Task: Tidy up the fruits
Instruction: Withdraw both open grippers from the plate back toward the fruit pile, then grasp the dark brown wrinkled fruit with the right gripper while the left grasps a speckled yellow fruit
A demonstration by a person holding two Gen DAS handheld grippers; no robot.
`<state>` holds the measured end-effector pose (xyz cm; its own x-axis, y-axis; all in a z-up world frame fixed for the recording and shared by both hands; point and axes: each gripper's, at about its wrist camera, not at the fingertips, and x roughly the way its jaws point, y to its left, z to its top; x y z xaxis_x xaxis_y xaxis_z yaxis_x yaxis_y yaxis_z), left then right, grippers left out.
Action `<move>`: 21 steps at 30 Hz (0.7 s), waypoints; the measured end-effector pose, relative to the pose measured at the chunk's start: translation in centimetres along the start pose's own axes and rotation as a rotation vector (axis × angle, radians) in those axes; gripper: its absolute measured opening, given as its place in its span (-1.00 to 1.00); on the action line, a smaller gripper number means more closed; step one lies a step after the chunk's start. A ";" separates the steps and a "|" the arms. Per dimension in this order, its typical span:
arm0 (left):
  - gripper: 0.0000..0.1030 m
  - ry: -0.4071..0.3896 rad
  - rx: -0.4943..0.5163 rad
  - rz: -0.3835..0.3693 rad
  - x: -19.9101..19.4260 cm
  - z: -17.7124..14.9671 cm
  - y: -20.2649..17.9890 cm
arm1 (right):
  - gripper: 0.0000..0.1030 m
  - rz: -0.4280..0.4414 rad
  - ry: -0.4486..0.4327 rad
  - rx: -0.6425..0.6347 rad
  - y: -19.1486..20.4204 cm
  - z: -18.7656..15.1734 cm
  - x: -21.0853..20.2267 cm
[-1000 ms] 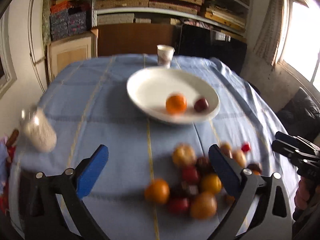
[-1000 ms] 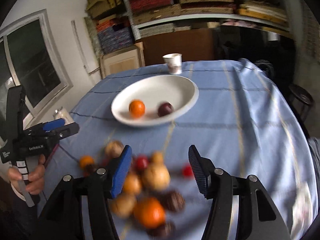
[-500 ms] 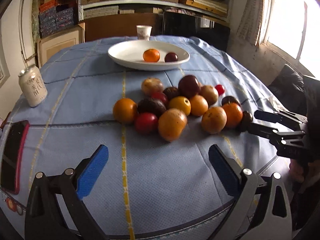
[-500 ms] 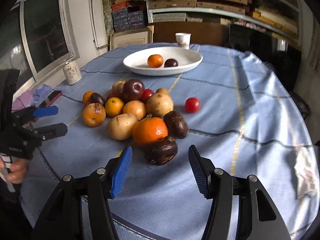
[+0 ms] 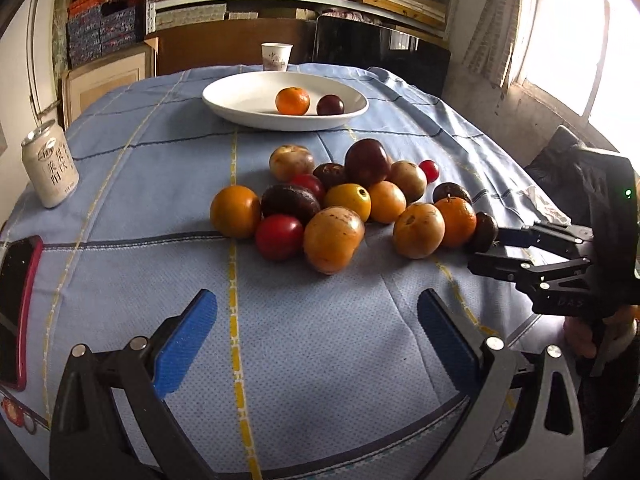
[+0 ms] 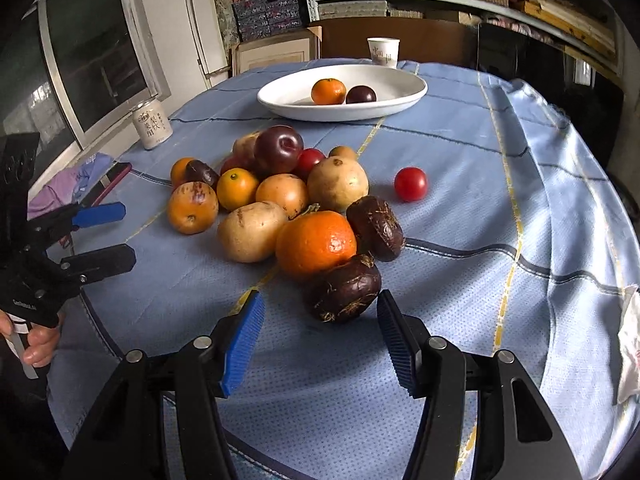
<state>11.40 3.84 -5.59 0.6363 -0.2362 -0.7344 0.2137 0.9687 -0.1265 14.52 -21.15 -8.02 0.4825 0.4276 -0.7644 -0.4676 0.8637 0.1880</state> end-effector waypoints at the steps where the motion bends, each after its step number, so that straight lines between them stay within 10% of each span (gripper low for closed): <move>1: 0.91 -0.001 -0.007 -0.002 0.0 0.0 0.1 | 0.15 0.009 0.010 0.013 -0.3 0.0 0.2; 10: 0.91 -0.002 -0.003 -0.005 0.0 0.0 0.1 | 0.13 0.042 -0.004 0.075 -1.3 0.1 0.0; 21: 0.91 -0.012 -0.020 0.004 -0.1 0.0 0.2 | -0.45 0.152 -0.024 0.236 -4.6 -0.1 0.1</move>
<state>11.36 4.09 -5.52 0.6463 -0.2328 -0.7267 0.1960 0.9710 -0.1368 16.67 -25.14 -9.02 0.4384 0.5610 -0.7022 -0.3520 0.8260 0.4402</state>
